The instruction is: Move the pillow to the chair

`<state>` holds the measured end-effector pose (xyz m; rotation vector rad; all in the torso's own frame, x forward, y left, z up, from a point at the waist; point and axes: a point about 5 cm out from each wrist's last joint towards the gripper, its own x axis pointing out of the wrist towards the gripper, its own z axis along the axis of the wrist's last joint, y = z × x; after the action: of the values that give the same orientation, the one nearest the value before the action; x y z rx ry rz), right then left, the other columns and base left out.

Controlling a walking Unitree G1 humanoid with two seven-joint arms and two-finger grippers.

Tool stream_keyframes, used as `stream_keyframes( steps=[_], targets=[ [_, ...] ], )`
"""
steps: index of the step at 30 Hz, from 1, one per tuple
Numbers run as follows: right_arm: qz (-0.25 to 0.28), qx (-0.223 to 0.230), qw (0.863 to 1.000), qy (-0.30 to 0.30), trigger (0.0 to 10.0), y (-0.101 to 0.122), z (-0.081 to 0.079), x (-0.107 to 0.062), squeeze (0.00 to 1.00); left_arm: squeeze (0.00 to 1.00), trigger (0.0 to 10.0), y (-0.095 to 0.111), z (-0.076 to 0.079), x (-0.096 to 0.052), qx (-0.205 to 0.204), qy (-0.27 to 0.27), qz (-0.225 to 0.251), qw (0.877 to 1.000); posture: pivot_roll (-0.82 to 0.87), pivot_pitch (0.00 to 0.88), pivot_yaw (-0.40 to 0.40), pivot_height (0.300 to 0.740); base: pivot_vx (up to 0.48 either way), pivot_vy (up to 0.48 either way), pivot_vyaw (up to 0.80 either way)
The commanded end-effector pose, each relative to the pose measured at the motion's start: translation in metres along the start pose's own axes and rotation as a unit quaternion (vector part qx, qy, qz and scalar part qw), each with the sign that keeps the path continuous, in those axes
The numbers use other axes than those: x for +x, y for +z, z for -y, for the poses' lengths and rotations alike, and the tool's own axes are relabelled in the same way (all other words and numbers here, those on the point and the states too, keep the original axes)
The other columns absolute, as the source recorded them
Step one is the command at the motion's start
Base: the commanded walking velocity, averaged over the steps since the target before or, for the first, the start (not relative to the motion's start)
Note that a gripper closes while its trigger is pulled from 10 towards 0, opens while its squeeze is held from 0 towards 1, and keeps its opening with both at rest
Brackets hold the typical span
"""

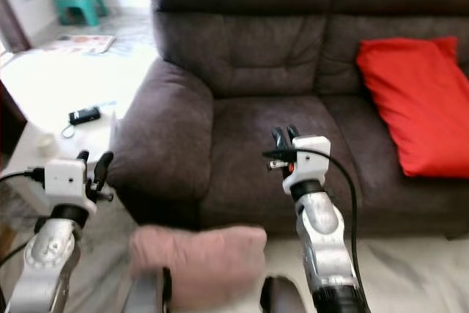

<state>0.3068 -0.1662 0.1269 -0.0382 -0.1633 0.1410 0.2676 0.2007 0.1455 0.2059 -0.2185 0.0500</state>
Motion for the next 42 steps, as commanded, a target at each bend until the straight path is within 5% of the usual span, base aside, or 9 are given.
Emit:
stream_keyframes(
  steps=[1,32,42],
  targets=[
    [0.003,0.001,1.000,0.012,10.0,0.003,-0.006,0.002,0.00,0.00,10.0,-0.010,0.000,-0.005,0.003,0.002,-0.025,1.000,0.07,0.064,-0.022,0.597,0.000,0.000,0.00],
    [-0.011,0.002,0.999,0.036,10.0,-0.003,-0.011,0.001,0.00,0.00,10.0,-0.014,0.003,-0.006,-0.001,-0.001,-0.035,0.999,0.07,0.069,-0.023,0.557,0.000,0.000,0.00],
    [-0.011,-0.022,0.998,0.062,10.0,-0.005,-0.017,-0.001,0.00,0.00,10.0,-0.031,0.004,-0.014,-0.032,-0.002,-0.077,0.996,0.07,0.066,-0.021,0.557,0.000,0.000,0.48]
  ],
)
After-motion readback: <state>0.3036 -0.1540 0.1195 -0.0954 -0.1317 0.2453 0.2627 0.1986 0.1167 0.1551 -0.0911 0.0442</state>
